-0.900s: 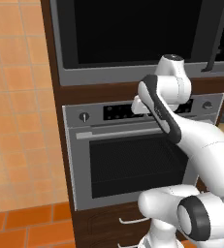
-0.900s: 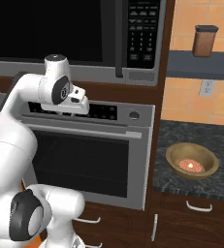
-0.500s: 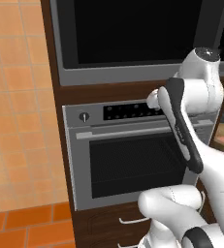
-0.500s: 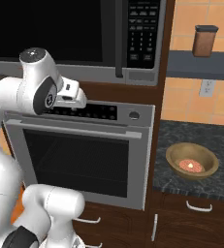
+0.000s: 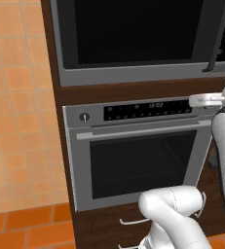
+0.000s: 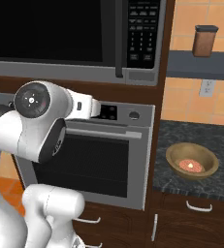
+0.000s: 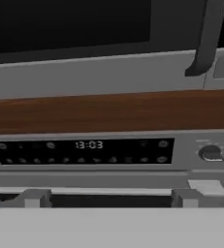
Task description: Open the microwave, place the bowl with waffle inside the microwave, then close the microwave door and turn it on.
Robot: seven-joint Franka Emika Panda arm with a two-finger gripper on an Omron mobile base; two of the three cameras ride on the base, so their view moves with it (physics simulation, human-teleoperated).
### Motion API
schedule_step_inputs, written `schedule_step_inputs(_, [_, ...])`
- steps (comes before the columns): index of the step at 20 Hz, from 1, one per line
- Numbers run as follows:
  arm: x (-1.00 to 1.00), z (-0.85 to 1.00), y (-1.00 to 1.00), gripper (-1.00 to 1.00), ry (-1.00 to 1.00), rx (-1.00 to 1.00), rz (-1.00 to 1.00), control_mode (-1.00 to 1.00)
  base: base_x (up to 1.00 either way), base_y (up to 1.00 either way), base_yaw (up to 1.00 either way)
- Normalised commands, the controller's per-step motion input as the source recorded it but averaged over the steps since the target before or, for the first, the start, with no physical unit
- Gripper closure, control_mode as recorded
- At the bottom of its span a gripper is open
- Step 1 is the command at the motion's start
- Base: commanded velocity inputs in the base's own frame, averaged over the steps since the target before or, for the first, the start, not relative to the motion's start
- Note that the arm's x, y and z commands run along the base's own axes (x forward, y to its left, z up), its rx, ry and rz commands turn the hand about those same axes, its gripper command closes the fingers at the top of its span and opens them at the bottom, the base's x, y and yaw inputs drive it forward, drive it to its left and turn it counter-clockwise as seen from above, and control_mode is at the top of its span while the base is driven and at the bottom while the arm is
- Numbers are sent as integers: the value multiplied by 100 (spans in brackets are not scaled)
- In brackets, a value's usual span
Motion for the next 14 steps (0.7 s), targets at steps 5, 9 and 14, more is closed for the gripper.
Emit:
schedule_step_inputs(5, [4, 89, -73, -100, -10, 2, -4, -100, 0, 0, 0])
schedule_step_inputs(9, [35, 62, -58, -100, 9, 8, -2, -100, 0, 0, 0])
schedule_step_inputs(14, [49, 36, -18, -100, 8, 3, -3, -100, 0, 0, 0])
